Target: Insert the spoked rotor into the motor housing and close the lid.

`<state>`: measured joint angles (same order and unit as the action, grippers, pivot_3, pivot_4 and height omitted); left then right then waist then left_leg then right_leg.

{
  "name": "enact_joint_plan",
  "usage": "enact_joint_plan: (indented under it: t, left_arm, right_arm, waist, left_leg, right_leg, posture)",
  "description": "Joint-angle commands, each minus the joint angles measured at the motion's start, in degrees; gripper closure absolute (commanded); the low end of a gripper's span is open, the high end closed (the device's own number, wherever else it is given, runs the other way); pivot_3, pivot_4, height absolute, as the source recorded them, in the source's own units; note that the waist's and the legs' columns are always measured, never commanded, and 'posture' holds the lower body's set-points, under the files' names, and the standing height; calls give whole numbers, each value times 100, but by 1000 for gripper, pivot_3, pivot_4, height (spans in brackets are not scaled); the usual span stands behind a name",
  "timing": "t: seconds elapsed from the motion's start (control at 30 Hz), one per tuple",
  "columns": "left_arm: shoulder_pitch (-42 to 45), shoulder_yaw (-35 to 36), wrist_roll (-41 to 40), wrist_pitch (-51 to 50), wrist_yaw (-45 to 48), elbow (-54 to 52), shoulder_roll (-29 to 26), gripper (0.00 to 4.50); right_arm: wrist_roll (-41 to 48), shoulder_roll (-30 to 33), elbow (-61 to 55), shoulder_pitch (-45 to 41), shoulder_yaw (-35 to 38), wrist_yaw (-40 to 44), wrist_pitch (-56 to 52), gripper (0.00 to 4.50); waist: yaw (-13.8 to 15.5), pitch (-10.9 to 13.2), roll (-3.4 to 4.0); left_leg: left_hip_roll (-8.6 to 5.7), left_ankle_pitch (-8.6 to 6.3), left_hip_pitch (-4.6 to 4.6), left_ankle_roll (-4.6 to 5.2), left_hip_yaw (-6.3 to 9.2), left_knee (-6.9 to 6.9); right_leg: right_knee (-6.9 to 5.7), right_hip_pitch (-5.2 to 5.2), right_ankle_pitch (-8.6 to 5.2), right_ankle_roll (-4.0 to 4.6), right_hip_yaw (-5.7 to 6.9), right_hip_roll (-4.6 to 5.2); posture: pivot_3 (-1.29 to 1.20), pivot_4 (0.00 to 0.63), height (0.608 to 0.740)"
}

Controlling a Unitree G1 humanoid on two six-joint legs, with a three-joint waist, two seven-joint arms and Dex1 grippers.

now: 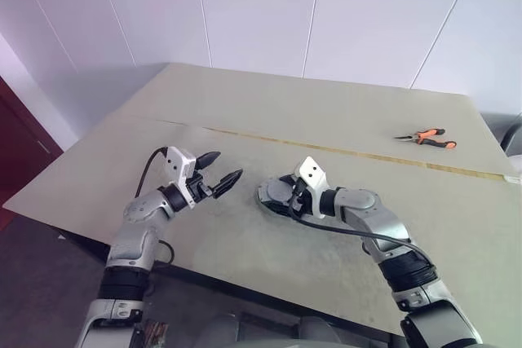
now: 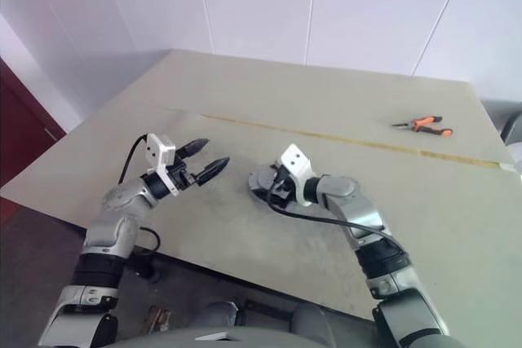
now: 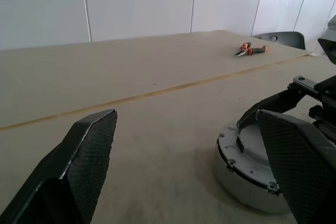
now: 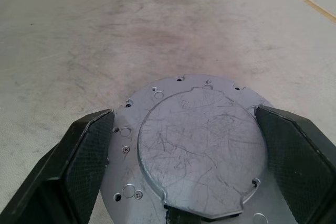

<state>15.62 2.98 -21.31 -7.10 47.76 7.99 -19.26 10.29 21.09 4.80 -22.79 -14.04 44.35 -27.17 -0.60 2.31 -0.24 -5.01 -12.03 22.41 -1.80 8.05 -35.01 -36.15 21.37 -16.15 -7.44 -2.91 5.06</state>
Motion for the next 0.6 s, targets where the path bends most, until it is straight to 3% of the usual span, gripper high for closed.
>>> enact_joint_plan:
  t: [0.03,0.2,0.6]
  left_arm:
    - [-14,-5,86,164,42,-224,-131,0]
    - [-60,59,91,189,-4,-264,-186,0]
    - [-305,87,100,273,-130,-432,-259,0]
  right_arm:
    - [48,-16,-13,-76,28,121,41,197]
    - [2,-124,156,-194,43,66,121,1467]
    - [231,-465,451,-517,260,179,125,1467]
  waist:
    - [0,0,1]
    - [-10,1,1]
    - [-44,3,5]
  left_leg:
    - [0,0,0,0,0,0]
    - [1,0,0,1,1,9]
    - [8,0,-4,-1,-2,6]
  right_leg:
    - [0,0,0,0,0,0]
    - [1,4,0,0,0,0]
    - [-2,5,3,9,0,-4]
  posture:
    - [0,0,740]
    - [0,0,740]
    - [0,0,740]
